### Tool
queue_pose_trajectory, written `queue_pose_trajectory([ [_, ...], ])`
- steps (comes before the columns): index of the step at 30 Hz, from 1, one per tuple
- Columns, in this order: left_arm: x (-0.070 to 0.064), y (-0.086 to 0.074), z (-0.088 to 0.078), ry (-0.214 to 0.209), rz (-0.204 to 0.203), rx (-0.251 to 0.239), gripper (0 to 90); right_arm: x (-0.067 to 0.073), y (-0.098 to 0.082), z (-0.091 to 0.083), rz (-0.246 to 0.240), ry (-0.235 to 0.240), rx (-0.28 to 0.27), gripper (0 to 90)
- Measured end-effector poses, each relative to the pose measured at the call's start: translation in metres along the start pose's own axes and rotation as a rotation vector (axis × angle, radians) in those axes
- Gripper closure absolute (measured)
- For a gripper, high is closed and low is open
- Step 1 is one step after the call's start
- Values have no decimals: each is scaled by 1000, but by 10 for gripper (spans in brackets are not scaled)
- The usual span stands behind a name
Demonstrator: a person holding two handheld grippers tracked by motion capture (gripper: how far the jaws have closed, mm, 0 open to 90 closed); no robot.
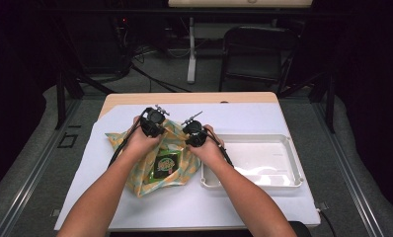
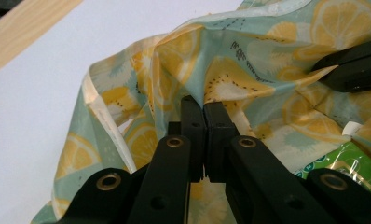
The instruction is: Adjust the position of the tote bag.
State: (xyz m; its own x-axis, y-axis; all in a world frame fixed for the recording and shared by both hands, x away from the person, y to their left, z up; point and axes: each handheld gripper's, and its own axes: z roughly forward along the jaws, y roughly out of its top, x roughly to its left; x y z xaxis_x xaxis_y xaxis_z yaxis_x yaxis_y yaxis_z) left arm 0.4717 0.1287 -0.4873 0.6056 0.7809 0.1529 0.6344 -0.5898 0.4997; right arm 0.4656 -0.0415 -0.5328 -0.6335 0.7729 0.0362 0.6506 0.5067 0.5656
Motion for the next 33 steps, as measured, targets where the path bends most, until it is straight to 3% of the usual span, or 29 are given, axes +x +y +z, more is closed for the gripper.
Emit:
queue_pose_trajectory([
  [6,0,-3,3,-13,3,14,851,0,0,2,0,-7,10,894],
  [11,0,-3,-6,-37,-10,-19,687,-1,-1,1,1,3,14,894],
  [13,-1,-3,-12,-20,-5,-23,645,-1,-1,1,1,4,14,894],
  [18,1,-6,-29,-46,-35,-48,539,-1,-1,1,6,6,11,893],
  [24,-2,-17,-47,-69,-56,-95,510,-2,-1,1,-2,4,13,890],
  [33,-14,-36,-57,-95,-29,-85,478,-1,-1,1,-4,0,13,885],
])
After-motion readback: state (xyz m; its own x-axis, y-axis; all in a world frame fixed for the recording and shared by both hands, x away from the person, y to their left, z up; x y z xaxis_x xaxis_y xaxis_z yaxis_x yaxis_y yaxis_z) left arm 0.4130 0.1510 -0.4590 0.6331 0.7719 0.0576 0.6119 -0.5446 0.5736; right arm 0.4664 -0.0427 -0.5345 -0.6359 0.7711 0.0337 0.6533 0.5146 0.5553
